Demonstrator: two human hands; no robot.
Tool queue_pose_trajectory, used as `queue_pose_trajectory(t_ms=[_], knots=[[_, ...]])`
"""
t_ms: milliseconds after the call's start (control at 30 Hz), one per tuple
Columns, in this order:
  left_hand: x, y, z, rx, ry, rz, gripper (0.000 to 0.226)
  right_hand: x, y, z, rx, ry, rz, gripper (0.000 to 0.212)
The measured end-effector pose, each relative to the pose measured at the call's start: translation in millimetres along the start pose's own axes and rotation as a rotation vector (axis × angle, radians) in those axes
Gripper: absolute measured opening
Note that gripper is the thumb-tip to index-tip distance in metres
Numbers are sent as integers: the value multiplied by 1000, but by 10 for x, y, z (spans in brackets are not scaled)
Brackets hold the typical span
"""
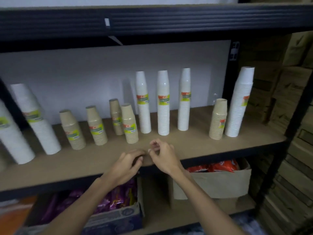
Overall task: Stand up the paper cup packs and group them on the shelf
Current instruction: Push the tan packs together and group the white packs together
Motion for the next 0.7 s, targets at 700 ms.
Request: queue_pose_trajectory(t_ms=[700], knots=[[1286,-1036,1914,694,390,-149,55,-1850,901,711,-169,-16,72,64]])
Point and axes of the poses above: each hand's wrist, its own y-axis towards the middle knuckle, its own x-axis out of the back of the hand, z = x × y, the point moved 7 cm from there along y, towards the middle knuckle, and after that the axes turned 6 degrees about x, right-handed, at the moved point
